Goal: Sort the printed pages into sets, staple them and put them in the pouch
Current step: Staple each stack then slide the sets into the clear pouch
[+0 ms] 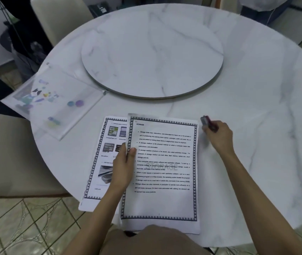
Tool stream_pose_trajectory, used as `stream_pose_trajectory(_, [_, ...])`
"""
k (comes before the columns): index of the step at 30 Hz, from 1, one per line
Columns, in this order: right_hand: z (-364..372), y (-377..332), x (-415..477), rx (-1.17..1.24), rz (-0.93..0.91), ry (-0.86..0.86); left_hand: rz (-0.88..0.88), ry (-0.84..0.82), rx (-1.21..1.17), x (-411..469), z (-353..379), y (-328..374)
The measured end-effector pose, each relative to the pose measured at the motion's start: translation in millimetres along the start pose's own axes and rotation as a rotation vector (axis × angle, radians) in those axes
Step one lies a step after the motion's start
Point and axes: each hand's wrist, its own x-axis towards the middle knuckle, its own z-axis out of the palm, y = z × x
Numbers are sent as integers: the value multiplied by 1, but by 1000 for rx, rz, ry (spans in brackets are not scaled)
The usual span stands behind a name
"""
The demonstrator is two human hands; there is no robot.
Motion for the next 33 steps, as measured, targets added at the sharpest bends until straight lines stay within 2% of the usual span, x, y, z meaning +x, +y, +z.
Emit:
stream_pose_trajectory(3, [-26, -4, -2, 362, 88, 39, 27, -33, 15, -4, 13, 6])
stream_pose_trajectory(9, [-65, -9, 0, 973, 92, -124, 95, -95, 45, -14, 48, 18])
stream_pose_trajectory(12, [-79, -10, 2, 1104, 98, -217, 127, -115, 58, -21, 66, 26])
stream_pose_trajectory(15, [-88, -10, 0, 1105, 58, -336, 166, -125, 62, -27, 82, 32])
stream_pose_trajectory(18, [-93, -11, -4, 981, -2, -428, 190, -110, 101, -33, 95, 40])
stream_pose_trajectory(22, [-91, -16, -9, 652, -109, -373, 226, -84, 147, -40, 106, 45])
stream_pose_trajectory(27, [-81, -25, -16, 550, -178, -425, 300, -34, 199, -47, 114, 45])
stream_pose_trajectory(33, [-78, -36, -18, 472, -251, -399, 351, -11, 217, -50, 120, 44])
